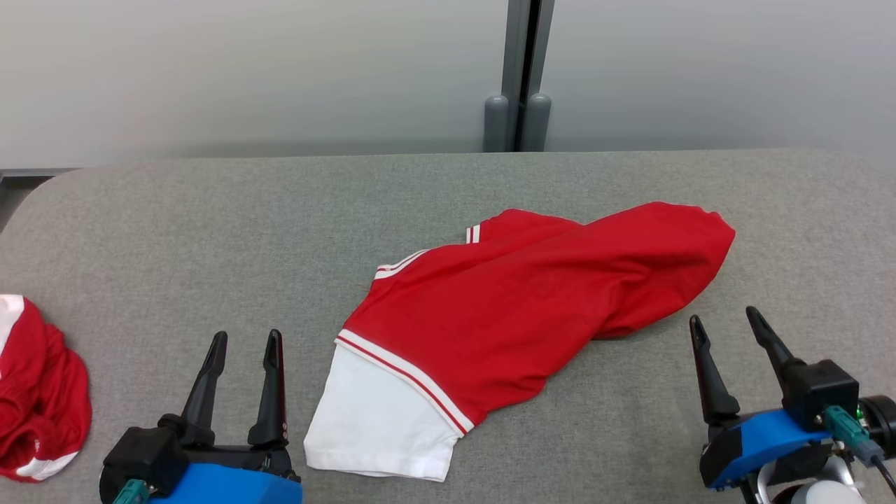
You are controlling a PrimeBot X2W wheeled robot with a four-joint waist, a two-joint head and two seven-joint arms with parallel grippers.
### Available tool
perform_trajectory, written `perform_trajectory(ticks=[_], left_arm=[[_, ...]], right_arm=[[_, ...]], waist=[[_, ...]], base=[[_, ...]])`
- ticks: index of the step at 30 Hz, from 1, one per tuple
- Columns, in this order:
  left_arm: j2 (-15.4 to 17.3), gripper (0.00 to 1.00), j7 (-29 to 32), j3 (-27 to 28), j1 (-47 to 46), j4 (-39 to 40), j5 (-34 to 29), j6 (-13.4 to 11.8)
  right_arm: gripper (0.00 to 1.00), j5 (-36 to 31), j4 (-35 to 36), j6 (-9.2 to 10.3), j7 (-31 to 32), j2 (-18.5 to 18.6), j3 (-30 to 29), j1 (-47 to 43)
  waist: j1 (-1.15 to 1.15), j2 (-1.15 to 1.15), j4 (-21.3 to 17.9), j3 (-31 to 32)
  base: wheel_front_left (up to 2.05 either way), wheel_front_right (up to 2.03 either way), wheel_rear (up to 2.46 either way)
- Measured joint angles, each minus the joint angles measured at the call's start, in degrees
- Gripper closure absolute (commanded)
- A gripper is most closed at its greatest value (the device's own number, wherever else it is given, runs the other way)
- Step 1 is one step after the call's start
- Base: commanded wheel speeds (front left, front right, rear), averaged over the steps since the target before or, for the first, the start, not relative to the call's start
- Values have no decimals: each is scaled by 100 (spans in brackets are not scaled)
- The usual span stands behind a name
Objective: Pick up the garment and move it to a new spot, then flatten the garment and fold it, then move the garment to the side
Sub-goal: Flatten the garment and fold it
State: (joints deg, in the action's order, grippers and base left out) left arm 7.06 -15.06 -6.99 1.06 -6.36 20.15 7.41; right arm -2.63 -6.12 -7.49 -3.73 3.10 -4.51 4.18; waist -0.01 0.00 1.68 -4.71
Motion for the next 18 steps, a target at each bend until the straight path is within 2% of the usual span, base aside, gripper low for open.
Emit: perform_trajectory(ticks=[9,11,18], left_arm=[[30,0,-1,18,121,-176,12,0],[21,0,55,-91,62,-315,205,0],[278,0,934,-493,-1274,-1291,326,1]], right_arm=[[0,342,22,0,-3,-16,196,-254],[0,366,63,0,8,-18,196,-253],[0,420,83,0,38,-21,310,-210]], waist=[[0,0,-196,123],[0,0,-234,106],[1,0,-426,-158]], base=[[0,0,0],[0,0,0],[0,0,0]])
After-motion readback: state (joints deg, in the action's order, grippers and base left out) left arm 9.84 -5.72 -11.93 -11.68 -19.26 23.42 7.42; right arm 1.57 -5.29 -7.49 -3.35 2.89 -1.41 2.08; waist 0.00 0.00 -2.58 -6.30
